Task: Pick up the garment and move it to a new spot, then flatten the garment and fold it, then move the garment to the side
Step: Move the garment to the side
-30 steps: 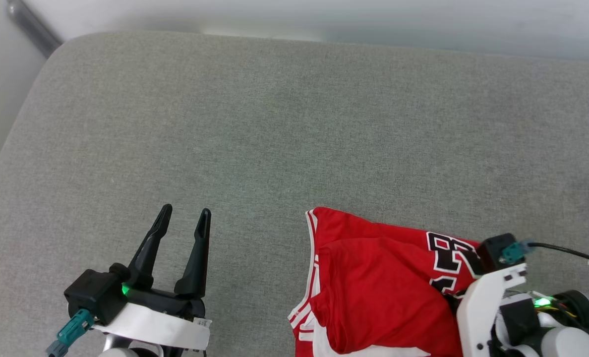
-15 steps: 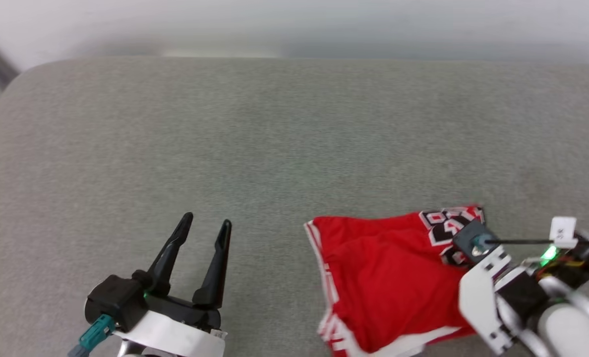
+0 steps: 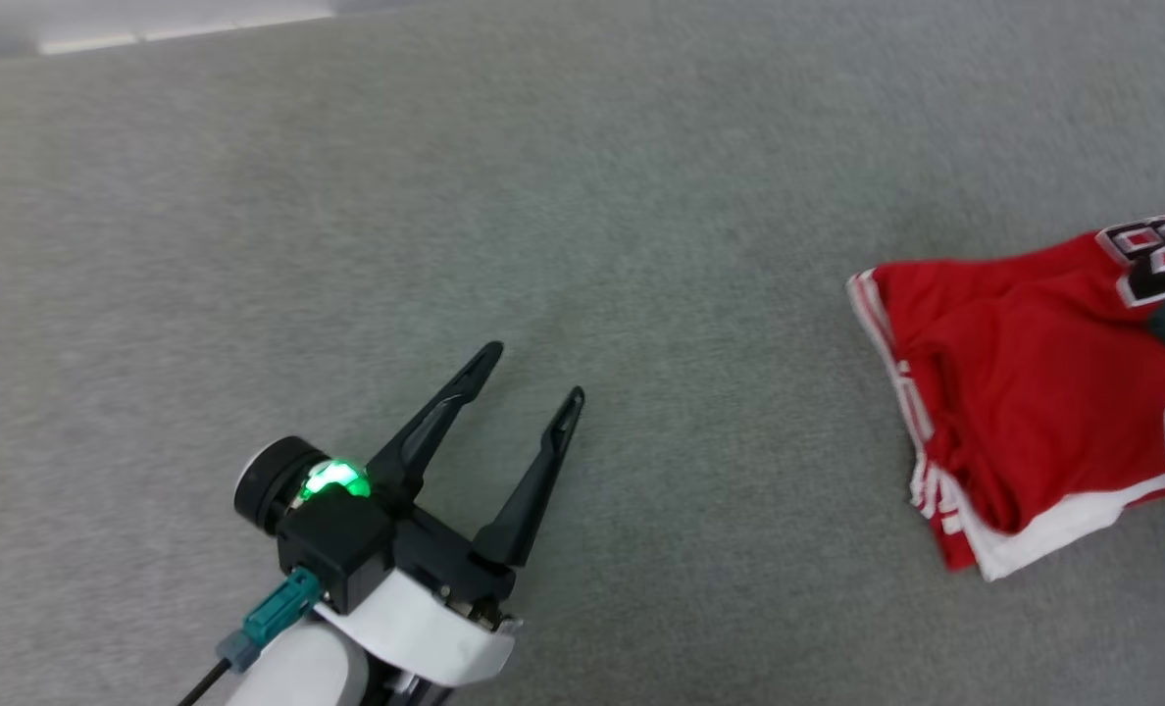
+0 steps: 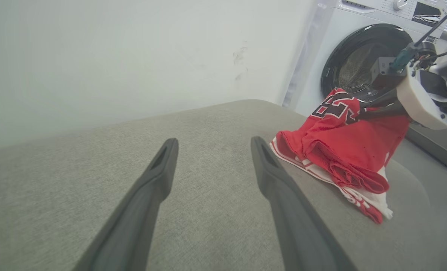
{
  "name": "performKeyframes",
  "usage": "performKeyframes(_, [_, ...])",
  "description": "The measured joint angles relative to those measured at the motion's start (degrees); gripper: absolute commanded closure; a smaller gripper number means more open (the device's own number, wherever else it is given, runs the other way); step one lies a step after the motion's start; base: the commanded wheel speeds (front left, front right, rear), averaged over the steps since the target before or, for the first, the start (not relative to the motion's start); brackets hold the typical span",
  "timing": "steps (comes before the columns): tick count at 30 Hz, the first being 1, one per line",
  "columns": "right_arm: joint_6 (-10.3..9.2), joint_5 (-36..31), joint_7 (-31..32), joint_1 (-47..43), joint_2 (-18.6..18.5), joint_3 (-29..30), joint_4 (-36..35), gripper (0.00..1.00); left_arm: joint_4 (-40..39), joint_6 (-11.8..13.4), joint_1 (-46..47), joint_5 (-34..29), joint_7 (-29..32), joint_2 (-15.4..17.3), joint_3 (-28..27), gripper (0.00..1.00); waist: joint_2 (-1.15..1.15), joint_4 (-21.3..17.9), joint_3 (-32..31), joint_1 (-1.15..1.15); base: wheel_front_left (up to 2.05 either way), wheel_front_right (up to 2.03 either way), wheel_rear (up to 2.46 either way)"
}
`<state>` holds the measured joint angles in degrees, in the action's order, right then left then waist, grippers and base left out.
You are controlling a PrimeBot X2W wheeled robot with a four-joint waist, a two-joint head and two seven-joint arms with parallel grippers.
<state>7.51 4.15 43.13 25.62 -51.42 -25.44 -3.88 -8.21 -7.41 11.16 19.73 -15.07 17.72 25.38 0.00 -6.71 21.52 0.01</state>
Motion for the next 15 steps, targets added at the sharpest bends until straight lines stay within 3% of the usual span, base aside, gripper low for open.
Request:
performKeyframes(8, [0.03, -0.22, -8.91, 1.36, -0.76, 6.38, 10.56, 1.00, -1.44, 0.01, 5.81, -0.31, 0.00, 2.67, 3.30, 0.00, 0.00, -5.60, 7.27, 0.00, 0.00, 0.00, 0.00])
performKeyframes(15, [0.03, -3.75, -17.36, 2.47, 0.37, 14.26, 20.06, 1.00, -2.26, 0.00, 10.05, -0.05, 0.00, 4.99, 6.37, 0.00, 0.00, -7.93, 13.25, 0.00, 0.00, 0.00, 0.00])
